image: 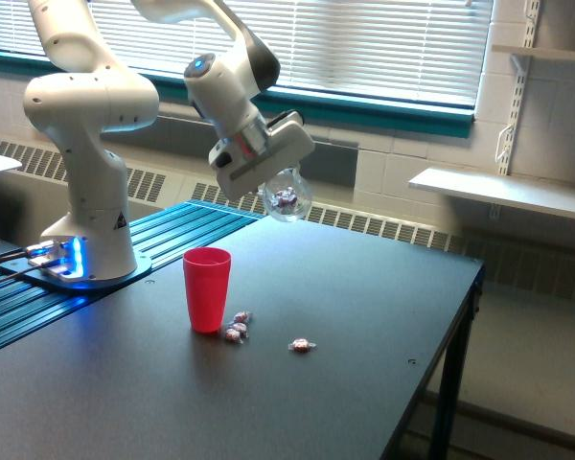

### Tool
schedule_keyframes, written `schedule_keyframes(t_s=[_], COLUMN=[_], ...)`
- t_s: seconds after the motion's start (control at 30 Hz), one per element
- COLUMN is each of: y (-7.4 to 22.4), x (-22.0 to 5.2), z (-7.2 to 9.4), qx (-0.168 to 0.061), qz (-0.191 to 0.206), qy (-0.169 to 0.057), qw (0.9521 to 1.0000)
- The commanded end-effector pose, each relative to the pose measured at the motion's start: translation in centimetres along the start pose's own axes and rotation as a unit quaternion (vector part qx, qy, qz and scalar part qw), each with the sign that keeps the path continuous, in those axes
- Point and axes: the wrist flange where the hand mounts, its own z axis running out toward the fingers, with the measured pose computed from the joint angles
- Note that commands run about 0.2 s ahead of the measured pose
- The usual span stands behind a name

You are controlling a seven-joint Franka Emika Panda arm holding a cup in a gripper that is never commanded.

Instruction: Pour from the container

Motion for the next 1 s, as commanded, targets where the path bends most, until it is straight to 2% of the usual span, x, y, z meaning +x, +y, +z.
schedule_keyframes(t_s=[0.03, 0.13, 0.17, 0.2, 0.23, 0.37, 0.5, 0.6, 0.7, 0.73, 1.0], y=[2.0, 2.9, 2.2, 1.2, 0.7, 0.4, -0.1, -0.1, 0.0, 0.1, 0.1], x=[3.0, 4.2, 3.8, 3.1, 2.7, 3.1, 2.7, 2.4, 2.0, 2.0, 2.0], z=[0.4, 0.7, -0.2, -1.6, -2.4, -3.9, -6.2, -8.0, -9.5, -9.7, -9.6], qx=[0.001, 0.001, 0.027, 0.065, 0.086, 0.129, 0.180, 0.213, 0.236, 0.239, 0.238], qz=[0.044, 0.086, 0.087, 0.085, 0.085, 0.129, 0.166, 0.196, 0.225, 0.229, 0.229], qy=[0.017, 0.030, 0.026, 0.017, 0.011, 0.010, -0.002, -0.015, -0.030, -0.032, -0.031], qw=[0.9989, 0.9958, 0.9955, 0.9941, 0.9927, 0.9833, 0.9696, 0.9569, 0.9449, 0.9431, 0.9432])
